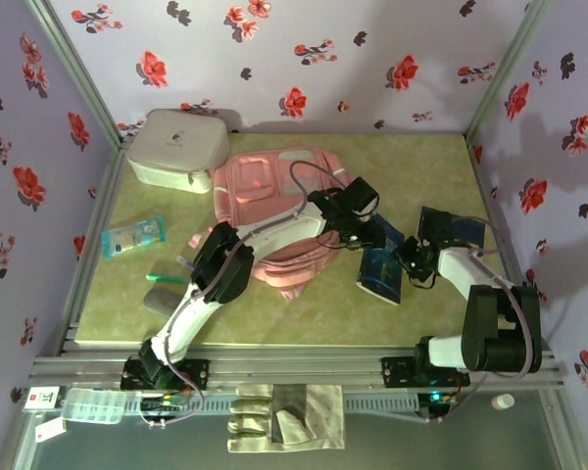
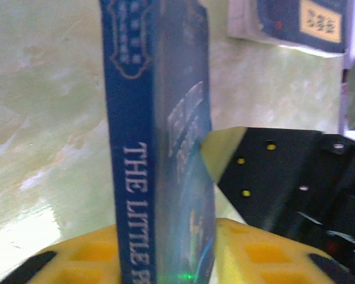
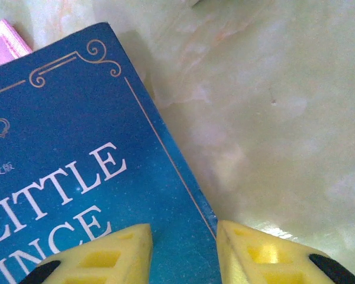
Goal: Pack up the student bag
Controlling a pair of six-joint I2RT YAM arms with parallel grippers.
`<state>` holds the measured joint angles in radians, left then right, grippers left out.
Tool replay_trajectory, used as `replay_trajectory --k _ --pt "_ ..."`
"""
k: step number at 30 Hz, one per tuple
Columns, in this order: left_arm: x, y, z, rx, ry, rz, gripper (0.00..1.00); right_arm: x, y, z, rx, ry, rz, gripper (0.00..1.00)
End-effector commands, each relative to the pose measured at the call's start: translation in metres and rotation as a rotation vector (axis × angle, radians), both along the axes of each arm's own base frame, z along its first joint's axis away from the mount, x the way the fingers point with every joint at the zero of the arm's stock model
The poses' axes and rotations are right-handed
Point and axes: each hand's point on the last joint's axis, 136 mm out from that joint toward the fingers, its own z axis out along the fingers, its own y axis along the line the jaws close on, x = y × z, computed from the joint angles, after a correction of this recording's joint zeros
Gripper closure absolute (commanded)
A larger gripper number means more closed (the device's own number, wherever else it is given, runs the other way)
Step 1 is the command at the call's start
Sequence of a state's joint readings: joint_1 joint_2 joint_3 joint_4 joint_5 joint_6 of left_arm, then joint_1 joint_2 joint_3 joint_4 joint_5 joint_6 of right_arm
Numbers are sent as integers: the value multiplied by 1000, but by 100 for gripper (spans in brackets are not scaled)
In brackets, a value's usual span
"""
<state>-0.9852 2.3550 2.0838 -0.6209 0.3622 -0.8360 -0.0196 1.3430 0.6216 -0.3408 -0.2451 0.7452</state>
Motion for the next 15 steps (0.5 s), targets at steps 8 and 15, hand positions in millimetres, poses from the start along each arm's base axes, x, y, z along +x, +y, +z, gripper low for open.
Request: replay_trajectory --k 8,15 --pt "20 15 56 -53 -138 10 99 5 -5 20 -38 -45 -3 58" --pt "39 69 116 -106 -267 62 100 20 14 62 74 -230 18 39"
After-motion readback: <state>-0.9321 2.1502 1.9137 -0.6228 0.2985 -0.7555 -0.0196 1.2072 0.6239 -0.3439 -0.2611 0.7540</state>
